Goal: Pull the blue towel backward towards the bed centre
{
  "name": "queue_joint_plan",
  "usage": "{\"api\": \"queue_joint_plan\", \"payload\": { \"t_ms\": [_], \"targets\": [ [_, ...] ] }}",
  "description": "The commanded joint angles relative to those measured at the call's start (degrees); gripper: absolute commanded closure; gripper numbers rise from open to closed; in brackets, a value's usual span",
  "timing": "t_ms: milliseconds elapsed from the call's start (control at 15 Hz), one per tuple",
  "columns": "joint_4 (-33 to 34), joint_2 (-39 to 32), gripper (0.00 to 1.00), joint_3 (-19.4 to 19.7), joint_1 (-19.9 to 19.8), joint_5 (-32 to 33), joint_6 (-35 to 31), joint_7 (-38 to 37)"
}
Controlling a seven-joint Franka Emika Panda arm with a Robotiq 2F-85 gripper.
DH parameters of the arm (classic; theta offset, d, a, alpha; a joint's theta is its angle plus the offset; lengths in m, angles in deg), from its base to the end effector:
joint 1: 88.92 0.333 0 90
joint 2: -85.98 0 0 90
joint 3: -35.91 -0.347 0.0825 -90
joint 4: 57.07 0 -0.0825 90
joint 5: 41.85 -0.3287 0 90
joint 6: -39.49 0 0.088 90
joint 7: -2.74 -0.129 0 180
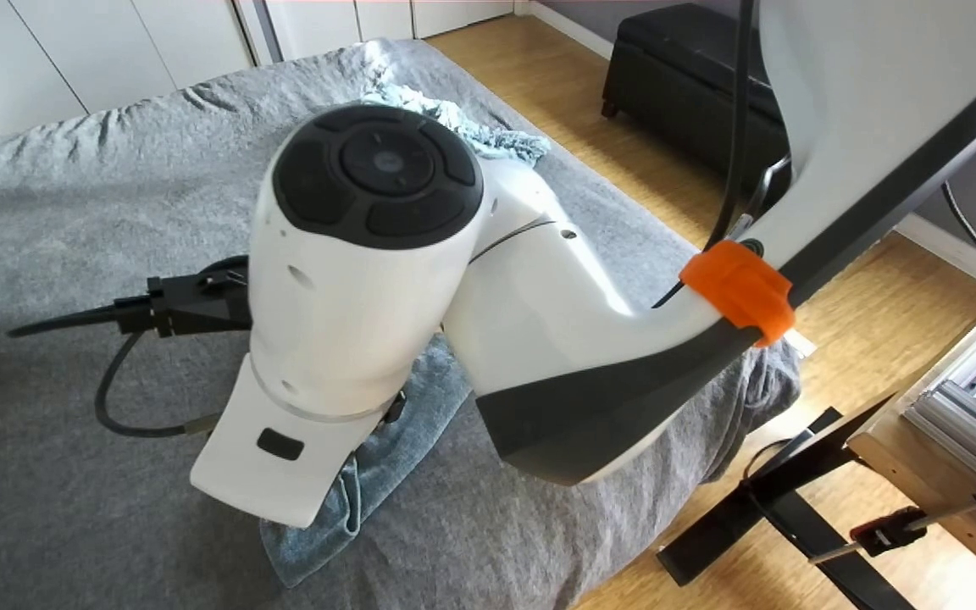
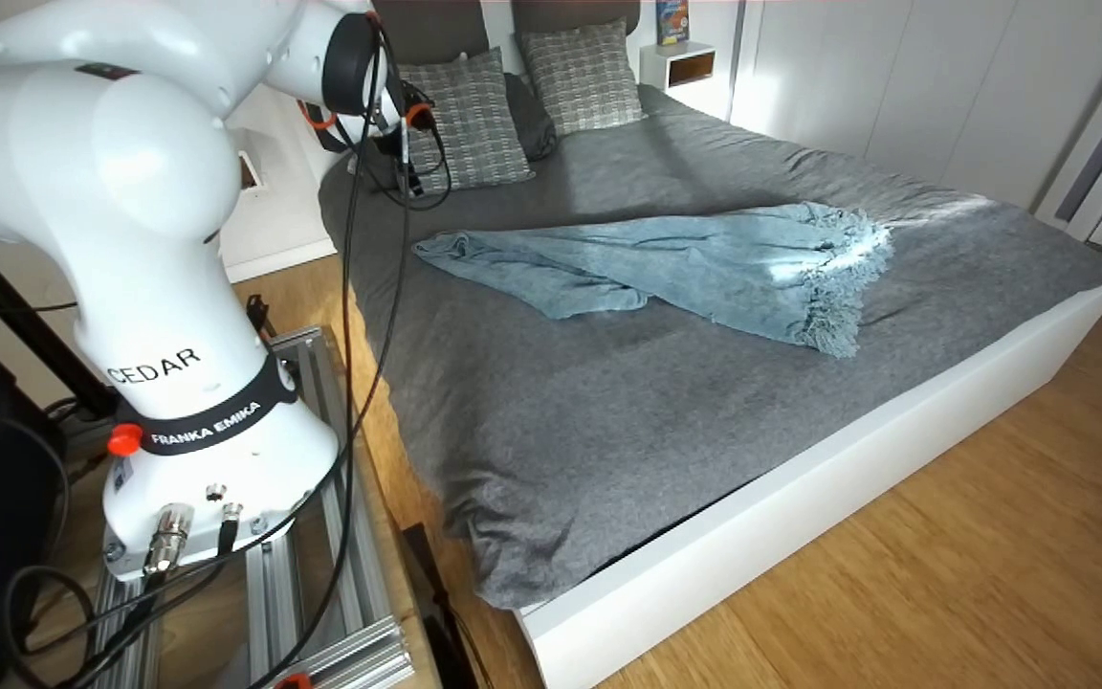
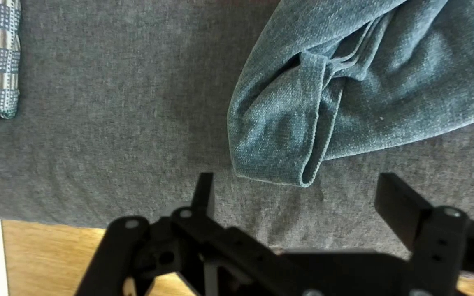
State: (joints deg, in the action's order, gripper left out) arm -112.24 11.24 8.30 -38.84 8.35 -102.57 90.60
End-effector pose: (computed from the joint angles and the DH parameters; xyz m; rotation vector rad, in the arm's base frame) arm 0.3408 0.7122 0.1369 0.0657 2.8519 0.4317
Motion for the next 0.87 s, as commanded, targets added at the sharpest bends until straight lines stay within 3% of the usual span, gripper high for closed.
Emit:
{"api": "queue_joint_plan", "payload": {
  "t_ms": [0,67,133,800],
  "targets": [
    [-9.7,3.4,0.0,2.7,-4.1,0.5,1.8,-4.5],
    [-9.9,3.7,0.0,3.0,-4.0,0.8,1.6,-5.0],
    [0.0,0.9,0.0,4.1,2.1,-5.2,-1.3,1.7],
    [-2.0,0.4,0.0,5.5,-0.5,-4.6,3.2,0.3]
  ]
}}
